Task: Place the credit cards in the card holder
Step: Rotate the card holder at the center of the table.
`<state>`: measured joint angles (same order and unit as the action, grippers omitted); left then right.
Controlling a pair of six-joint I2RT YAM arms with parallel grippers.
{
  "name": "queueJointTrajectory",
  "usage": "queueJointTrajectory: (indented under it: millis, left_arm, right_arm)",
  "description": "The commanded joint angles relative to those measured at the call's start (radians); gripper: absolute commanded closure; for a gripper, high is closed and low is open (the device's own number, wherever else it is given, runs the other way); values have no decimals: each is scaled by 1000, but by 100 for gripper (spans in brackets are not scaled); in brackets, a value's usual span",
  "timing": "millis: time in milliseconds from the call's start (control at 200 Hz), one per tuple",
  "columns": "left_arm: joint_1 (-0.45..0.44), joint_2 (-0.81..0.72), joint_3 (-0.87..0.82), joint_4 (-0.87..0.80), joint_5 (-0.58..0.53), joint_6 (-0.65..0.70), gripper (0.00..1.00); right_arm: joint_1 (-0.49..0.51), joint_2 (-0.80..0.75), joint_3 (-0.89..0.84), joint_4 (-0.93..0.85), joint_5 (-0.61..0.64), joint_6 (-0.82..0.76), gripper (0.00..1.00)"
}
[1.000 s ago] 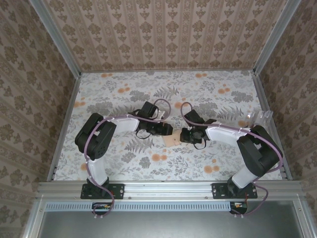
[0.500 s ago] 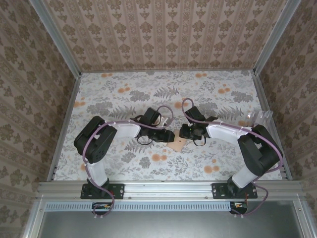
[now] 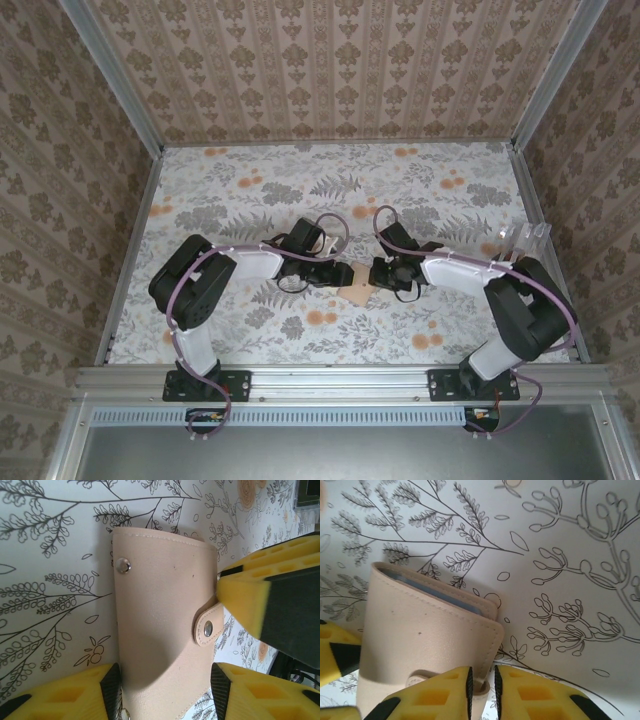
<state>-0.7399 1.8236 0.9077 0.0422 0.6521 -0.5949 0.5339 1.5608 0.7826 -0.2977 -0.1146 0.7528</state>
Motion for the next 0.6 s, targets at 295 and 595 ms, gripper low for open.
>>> queueJointTrajectory:
  millis: [295,595]
  left_arm:
    - [2,-6,-31,98,-36,-60,53]
    - [4,-92,-83,175,-74,-117,58]
  right_arm:
    - [1,97,66,-1,-21,-26,79]
    - [1,85,111,-68,33,-61,77]
